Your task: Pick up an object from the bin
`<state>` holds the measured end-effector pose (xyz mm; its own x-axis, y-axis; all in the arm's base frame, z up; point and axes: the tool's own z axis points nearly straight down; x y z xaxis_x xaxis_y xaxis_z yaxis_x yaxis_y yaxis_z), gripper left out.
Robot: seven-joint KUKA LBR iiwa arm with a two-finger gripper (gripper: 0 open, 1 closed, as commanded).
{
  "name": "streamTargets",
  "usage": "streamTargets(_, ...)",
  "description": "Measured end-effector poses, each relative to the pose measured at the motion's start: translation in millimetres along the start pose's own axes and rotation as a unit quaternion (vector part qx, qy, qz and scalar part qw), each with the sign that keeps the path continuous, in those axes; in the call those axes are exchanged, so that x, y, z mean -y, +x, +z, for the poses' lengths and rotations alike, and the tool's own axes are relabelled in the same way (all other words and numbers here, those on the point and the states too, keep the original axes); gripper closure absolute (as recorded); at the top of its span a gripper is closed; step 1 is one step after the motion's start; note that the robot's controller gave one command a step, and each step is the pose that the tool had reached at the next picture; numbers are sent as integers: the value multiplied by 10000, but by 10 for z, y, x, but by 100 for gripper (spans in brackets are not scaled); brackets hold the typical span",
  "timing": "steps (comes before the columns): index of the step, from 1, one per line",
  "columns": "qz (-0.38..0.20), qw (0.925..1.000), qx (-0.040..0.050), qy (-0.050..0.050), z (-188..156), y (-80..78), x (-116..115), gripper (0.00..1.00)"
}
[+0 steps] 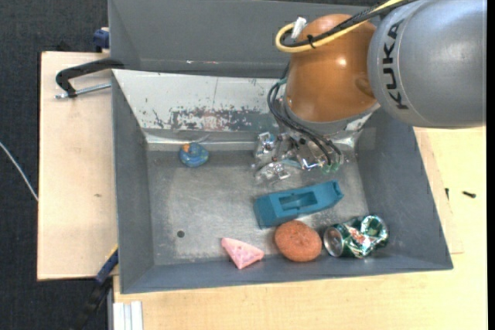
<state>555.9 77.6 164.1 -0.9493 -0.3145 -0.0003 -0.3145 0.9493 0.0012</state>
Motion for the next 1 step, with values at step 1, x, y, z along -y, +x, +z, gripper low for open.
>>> streamTargets(1, 10, 10000, 1, 0, 239, 113, -76, 0)
